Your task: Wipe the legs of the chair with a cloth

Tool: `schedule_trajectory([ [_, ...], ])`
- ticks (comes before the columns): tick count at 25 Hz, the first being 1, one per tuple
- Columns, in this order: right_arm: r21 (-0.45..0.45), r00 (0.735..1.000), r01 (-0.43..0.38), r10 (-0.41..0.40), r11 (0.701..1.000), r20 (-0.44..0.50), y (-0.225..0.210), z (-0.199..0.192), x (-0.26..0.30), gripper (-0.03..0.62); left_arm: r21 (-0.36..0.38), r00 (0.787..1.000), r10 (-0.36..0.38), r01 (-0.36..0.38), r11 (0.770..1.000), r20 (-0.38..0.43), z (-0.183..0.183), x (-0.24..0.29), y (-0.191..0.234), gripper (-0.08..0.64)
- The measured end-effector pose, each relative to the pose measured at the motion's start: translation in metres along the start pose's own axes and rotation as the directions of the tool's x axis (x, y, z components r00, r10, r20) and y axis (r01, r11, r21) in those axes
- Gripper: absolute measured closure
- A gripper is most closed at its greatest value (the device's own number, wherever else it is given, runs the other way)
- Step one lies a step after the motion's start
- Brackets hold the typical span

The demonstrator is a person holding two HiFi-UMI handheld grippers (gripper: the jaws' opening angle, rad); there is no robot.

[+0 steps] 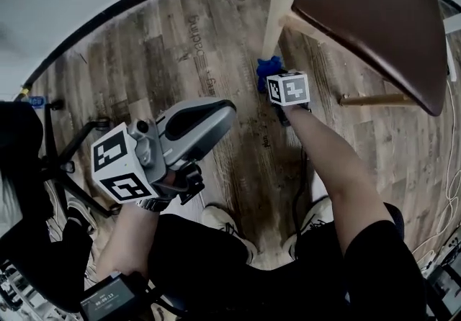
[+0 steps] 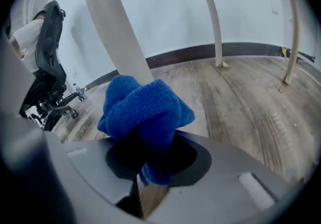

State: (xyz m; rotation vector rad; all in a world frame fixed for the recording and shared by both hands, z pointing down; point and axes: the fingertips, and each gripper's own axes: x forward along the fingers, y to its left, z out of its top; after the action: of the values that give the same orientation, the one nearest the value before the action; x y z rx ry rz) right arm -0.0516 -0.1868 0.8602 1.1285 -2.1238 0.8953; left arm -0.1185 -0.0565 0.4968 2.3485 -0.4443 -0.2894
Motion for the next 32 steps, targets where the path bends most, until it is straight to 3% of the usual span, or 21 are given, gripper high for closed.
schedule_trajectory([
  [9, -0.059, 0.994, -0.013, 0.006, 0.998, -0.110, -0.004, -0.015, 0.013, 0.494, -0.015, 0.999, 0.049, -0.049, 0.999, -0.010, -0.008, -0.012, 0.012, 0.561],
  [13, -0.182, 0.999, 0.002, -0.010, 0.983, -0.045, 0.005, 0.026, -0.027, 0.494, -0.008, 1.000, 0.009, -0.009, 1.000, 0.001, -0.003, -0.005, 0.005, 0.561],
  [16, -0.204, 0.997, -0.046, 0.057, 0.978, 0.051, 0.027, 0.064, -0.070, 0.492, 0.005, 1.000, -0.011, 0.011, 1.000, -0.006, -0.003, 0.002, 0.000, 0.561],
  [21, -0.137, 0.953, -0.128, 0.160, 0.982, 0.256, 0.059, 0.124, -0.145, 0.494, 0.023, 0.999, -0.034, 0.034, 0.999, -0.014, -0.005, 0.012, -0.008, 0.561],
  [25, -0.043, 0.888, -0.230, 0.228, 0.972, 0.400, 0.075, 0.156, -0.194, 0.494, 0.037, 0.999, -0.044, 0.045, 0.998, -0.023, -0.010, 0.025, -0.014, 0.561],
  [28, 0.015, 0.855, -0.318, 0.281, 0.948, 0.436, 0.079, 0.162, -0.222, 0.494, 0.048, 0.998, -0.050, 0.052, 0.998, -0.036, -0.016, 0.037, -0.017, 0.561],
  [32, 0.083, 0.843, -0.384, 0.313, 0.919, 0.438, 0.061, 0.153, -0.259, 0.495, 0.053, 0.997, -0.056, 0.059, 0.997, -0.045, -0.016, 0.056, -0.017, 0.561],
])
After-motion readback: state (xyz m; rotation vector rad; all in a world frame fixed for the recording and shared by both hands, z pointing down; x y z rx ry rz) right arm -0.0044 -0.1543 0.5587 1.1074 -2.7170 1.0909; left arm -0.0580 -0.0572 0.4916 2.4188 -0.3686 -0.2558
